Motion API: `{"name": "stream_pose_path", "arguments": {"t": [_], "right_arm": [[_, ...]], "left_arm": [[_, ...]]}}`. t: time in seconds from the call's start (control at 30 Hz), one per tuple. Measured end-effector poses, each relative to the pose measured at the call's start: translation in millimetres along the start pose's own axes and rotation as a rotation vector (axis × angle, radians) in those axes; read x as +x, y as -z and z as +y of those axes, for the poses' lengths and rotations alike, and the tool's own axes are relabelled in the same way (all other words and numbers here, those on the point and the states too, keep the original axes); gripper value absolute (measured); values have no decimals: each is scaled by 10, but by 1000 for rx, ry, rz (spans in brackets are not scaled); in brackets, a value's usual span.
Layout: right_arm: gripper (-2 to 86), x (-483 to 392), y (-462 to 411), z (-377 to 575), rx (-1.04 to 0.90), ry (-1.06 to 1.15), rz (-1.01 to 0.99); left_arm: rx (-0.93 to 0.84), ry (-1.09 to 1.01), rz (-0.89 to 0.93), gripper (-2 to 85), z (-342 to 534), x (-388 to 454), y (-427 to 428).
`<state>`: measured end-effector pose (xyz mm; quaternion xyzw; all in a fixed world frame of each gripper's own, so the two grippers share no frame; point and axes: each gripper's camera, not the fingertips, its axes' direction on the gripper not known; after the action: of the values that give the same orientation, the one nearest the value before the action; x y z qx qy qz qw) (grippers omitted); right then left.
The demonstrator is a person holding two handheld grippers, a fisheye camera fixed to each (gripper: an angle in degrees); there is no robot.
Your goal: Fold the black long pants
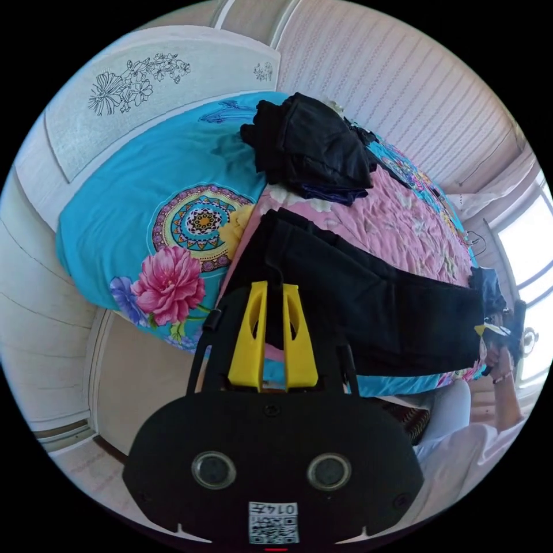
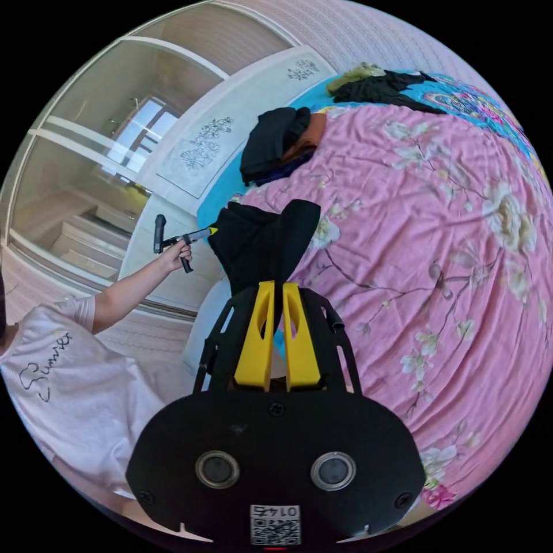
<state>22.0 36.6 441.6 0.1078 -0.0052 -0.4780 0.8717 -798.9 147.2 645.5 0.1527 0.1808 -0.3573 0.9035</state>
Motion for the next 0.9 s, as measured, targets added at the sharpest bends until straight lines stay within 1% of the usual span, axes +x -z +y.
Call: {"name": "stream_pose_path", "arguments": {"t": [0.1,0.2,0.27,0.3,0.33,0.37,0.43,0.5,0.57,0.6,0.63,0.7,0.77,0.8,0.87,0.9], "right_arm": [[13,-42,298,-4,15,39,46],[11,73,678,188,30,-1,124],[10,262,944,451,20,-86,215],[10,331,983,518,9,-119,251],[8,505,1012,647,-26,-210,346],[6,707,1000,774,-58,-349,431],[2,869,954,902,-69,-483,459],[-1,791,892,913,-33,-456,408],[-2,519,741,803,8,-347,416],[-3,436,682,757,7,-307,426],[-3,270,544,646,-2,-225,440],[-3,38,305,440,-34,-102,431],[-3,-209,-34,129,-94,31,419],[-3,-253,-117,50,-113,54,420],[-3,-381,-396,-240,-161,105,414],[-3,-405,-454,-303,-166,115,416]], "left_arm": [[17,-68,5,43,116,439,29],[70,-171,125,43,361,1092,57],[98,-241,234,46,617,1703,25],[95,-257,229,47,683,1862,-4],[81,-283,169,51,803,2161,-88],[57,-319,100,55,903,2410,-202],[79,-356,32,62,1025,2638,-298],[107,-346,24,67,1070,2747,-235],[129,-344,19,46,1102,2861,-46],[147,-340,-5,31,1116,2892,12],[174,-334,-65,11,1140,2967,120],[189,-387,-75,-3,1163,3162,257],[190,-483,47,-8,1188,3580,363],[182,-507,87,-8,1192,3715,363],[106,-575,227,-9,1211,4333,231],[82,-592,254,-9,1220,4497,171]]}}
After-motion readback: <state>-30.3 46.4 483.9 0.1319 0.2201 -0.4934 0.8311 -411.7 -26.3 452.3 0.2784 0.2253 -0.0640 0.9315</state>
